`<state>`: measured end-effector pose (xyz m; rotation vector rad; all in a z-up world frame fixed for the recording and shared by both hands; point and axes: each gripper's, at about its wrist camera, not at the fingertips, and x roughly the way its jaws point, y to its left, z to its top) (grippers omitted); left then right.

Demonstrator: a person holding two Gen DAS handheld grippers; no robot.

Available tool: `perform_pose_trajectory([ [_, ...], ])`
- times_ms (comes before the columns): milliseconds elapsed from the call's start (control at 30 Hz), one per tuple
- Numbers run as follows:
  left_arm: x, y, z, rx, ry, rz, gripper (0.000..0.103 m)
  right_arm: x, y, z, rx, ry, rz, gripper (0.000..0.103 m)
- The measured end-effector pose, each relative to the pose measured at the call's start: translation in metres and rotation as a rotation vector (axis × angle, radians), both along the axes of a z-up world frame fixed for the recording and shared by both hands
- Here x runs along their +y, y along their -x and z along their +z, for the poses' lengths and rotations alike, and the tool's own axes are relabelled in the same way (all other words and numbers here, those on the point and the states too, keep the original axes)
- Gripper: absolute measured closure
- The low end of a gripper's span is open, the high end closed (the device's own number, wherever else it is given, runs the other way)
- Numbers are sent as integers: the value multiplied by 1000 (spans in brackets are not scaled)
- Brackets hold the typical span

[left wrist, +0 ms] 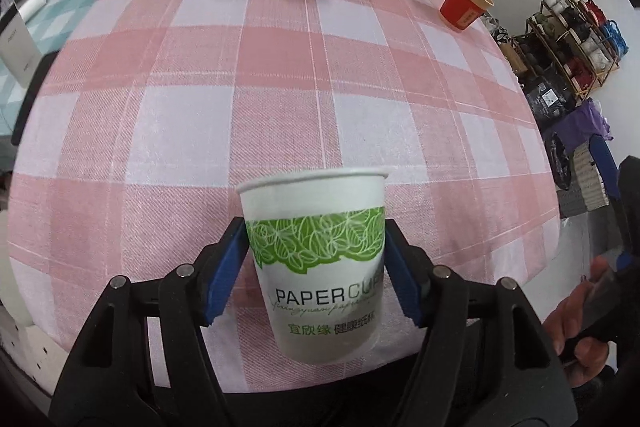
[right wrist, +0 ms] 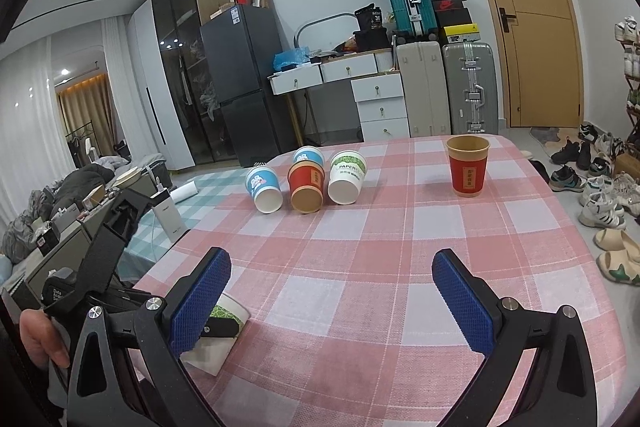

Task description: Flip cup upright

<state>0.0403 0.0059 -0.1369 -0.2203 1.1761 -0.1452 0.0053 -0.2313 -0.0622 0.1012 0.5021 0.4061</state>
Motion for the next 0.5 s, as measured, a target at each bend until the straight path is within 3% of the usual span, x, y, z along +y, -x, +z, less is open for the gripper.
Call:
perform_pose_trajectory([
  [100,2,0,10,-40,7,-1,27,0,-1,1,5,-9,8,0],
  [267,11,5,39,-147,6,35,24,4,1,6,-4,-7,17,0],
  [500,19,36,101,-439,-112,105,18,17,10,12,-12,-6,71,0],
])
